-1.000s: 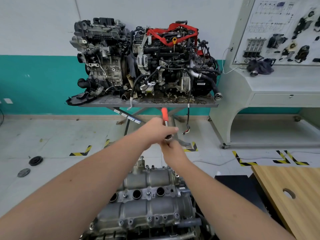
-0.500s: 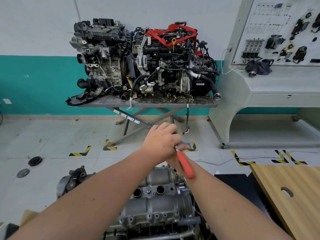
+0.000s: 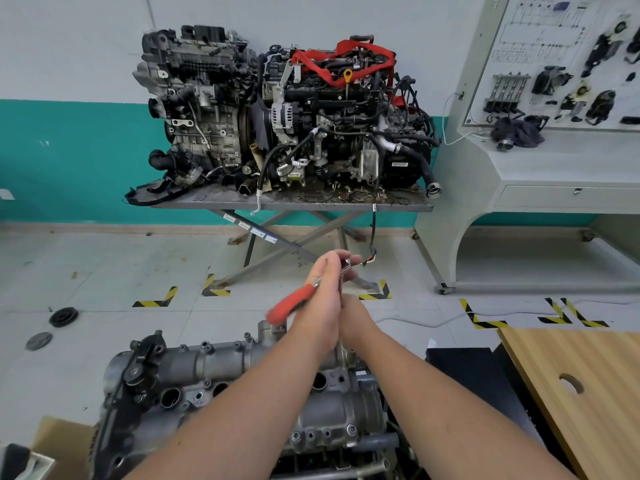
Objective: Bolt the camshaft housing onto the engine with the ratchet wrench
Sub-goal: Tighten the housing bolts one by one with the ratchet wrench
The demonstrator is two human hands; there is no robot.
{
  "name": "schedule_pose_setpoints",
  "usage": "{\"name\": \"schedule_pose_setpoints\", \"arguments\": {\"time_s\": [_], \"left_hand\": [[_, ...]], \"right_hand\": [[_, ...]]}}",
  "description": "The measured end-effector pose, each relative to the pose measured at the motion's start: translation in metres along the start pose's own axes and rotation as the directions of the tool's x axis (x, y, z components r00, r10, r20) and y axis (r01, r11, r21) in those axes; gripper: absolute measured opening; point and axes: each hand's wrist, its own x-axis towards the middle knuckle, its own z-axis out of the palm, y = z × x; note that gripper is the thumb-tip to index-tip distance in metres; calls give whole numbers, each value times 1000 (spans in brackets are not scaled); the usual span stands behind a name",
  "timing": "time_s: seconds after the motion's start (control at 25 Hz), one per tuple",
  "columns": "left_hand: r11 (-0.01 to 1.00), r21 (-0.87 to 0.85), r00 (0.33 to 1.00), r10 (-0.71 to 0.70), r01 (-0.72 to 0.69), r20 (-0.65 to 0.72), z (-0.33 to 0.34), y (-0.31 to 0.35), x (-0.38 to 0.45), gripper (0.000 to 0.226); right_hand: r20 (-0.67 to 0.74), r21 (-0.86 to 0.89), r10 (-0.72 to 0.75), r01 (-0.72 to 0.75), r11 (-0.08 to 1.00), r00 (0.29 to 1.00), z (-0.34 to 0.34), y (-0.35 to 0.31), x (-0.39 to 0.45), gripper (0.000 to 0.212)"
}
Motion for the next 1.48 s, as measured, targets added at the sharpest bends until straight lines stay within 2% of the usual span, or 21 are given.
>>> {"name": "schedule_pose_setpoints", "arguments": {"time_s": [0.08, 0.16, 0.32, 0.44, 0.48, 0.56, 0.6, 0.64, 0.72, 0.76, 0.84, 0.88, 0.96, 1.04, 1.08, 1.12, 1.16, 1.2, 1.28, 1.36, 1.48], "left_hand": [[967, -184, 984, -177, 175, 6, -4, 7, 8, 35], [939, -159, 950, -311, 305, -18, -11, 20, 17, 32], [853, 376, 924, -383, 362, -21, -11, 47, 28, 28], [651, 721, 925, -377, 236, 38, -4, 63, 41, 30], [549, 826, 933, -349, 128, 87, 0, 67, 44, 28], [158, 954, 914, -283, -256, 292, 8, 74, 49, 28], [-76, 895, 872, -276, -439, 404, 10, 75, 48, 27], [-249, 791, 825, -264, -559, 500, 11, 72, 44, 29], [-402, 647, 748, -174, -648, 641, 5, 59, 37, 46], [-400, 633, 714, -79, -662, 696, -1, 53, 33, 54], [-253, 714, 688, 194, -653, 699, -17, 41, 27, 59], [-135, 768, 703, 327, -627, 631, -25, 33, 27, 59], [185, 793, 770, 441, -581, 462, -30, 17, 23, 58], [597, 641, 870, 417, -481, 264, -20, 1, 11, 50], [806, 487, 940, 317, -336, 125, -11, 0, 8, 44], [952, 274, 990, 141, -136, 1, -2, 1, 8, 40], [997, 58, 996, -50, 55, -80, 4, 3, 11, 40], [979, -108, 976, -184, 171, -116, 6, 6, 16, 42], [938, -196, 943, -311, 284, -121, 4, 13, 27, 40], [929, -81, 921, -369, 362, -124, 1, 24, 34, 31], [865, 289, 909, -412, 411, -61, 3, 42, 40, 23]], "right_hand": [[-1, -128, -10, 10, 992, 1000, 11, 8, -7, 24], [-48, -165, 38, -46, 985, 998, 21, 13, -12, 29], [-238, -519, -73, -63, 852, 968, 32, 29, -18, 40], [-200, -505, -74, -38, 862, 977, 34, 36, -16, 43], [-182, -488, -79, -21, 873, 980, 33, 36, -15, 43], [-148, -454, -102, 24, 891, 984, 31, 36, -13, 43], [-130, -443, -112, 43, 895, 985, 30, 36, -14, 44], [-113, -427, -108, 50, 903, 988, 28, 35, -16, 44], [-100, -391, -99, 52, 919, 990, 26, 36, -17, 40], [-95, -386, -97, 53, 921, 991, 25, 35, -16, 36], [-82, -389, -95, 56, 920, 992, 26, 33, -16, 29], [-89, -364, -97, 58, 930, 991, 26, 32, -16, 26], [-95, -310, -92, 59, 949, 991, 25, 32, -16, 23], [-60, -365, -63, 37, 930, 996, 26, 34, -13, 29], [-47, -398, -45, 22, 917, 998, 26, 36, -11, 31], [-41, -414, -28, 9, 910, 999, 27, 36, -10, 32], [-33, -426, -26, 9, 905, 999, 27, 36, -9, 32], [-31, -424, -21, 6, 905, 999, 28, 37, -9, 31], [-57, -382, -27, 3, 924, 998, 27, 38, -11, 32], [-87, -369, -46, 11, 929, 995, 27, 38, -13, 40], [-88, -396, -60, 21, 918, 994, 28, 36, -13, 47]]}}
